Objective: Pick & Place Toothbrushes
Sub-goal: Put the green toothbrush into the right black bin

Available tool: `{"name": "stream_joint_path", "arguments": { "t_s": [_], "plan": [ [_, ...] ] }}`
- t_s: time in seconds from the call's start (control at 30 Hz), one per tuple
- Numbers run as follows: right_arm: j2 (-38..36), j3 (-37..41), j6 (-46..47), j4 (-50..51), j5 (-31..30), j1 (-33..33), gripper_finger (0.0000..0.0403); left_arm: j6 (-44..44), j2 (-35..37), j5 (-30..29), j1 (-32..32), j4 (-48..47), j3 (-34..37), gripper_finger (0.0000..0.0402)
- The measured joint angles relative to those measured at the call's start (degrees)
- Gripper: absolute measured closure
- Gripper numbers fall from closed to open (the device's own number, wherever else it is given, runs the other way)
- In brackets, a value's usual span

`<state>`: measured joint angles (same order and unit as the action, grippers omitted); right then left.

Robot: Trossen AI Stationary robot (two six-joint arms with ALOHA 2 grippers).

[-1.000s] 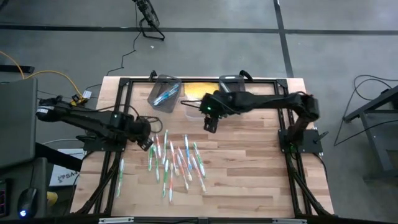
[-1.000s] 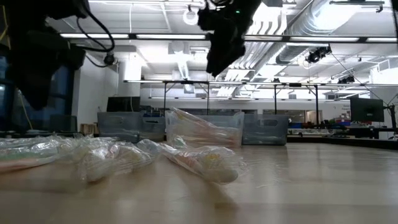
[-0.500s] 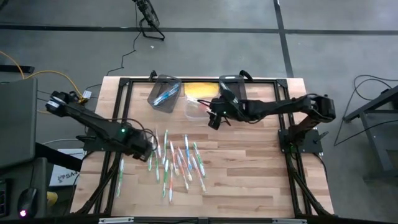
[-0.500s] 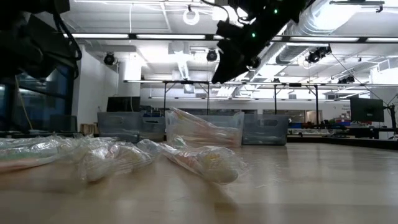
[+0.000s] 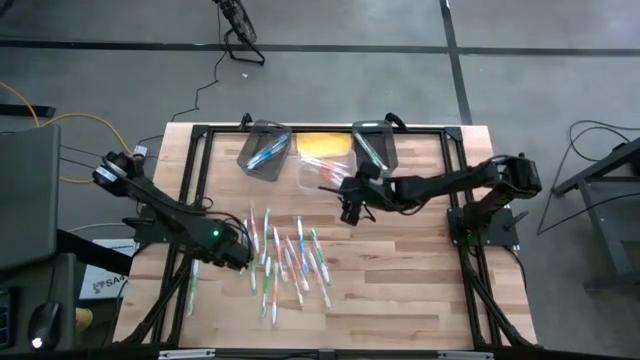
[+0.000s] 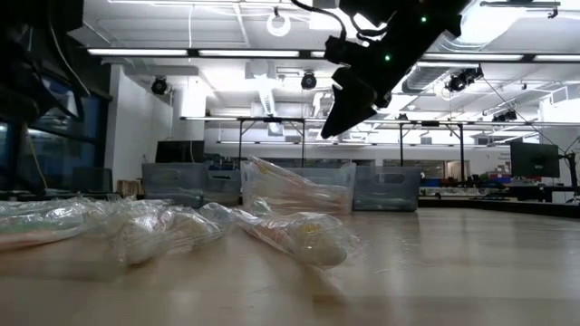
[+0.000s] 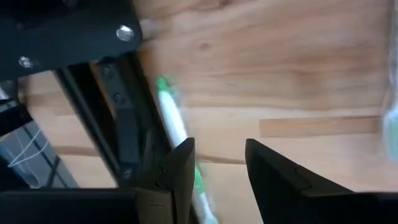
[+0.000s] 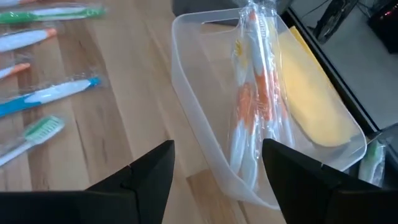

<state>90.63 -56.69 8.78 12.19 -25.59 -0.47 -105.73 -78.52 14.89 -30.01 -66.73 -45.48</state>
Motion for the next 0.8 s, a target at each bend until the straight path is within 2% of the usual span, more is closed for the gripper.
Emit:
{"name": "stream_joint_path", "arguments": {
  "t_s": [0.3,0.47,0.8],
  "plan": [
    [0.02,0.00,0.17,-0.46,-1.55,1.24,0.0167,-0.70,-6.25,3.55,-1.02,-0.04,0.52,0.0266],
    [0.01,0.02,-1.31,-1.51,-1.57,1.22,0.0167,-4.05,-8.92,8.55,-3.40,0.74,2.64,0.0266],
    [-0.52,0.00,-3.86,-3.77,-1.46,1.11,0.0167,-9.71,-8.94,10.48,-6.16,12.78,8.06,0.0266]
  ]
}}
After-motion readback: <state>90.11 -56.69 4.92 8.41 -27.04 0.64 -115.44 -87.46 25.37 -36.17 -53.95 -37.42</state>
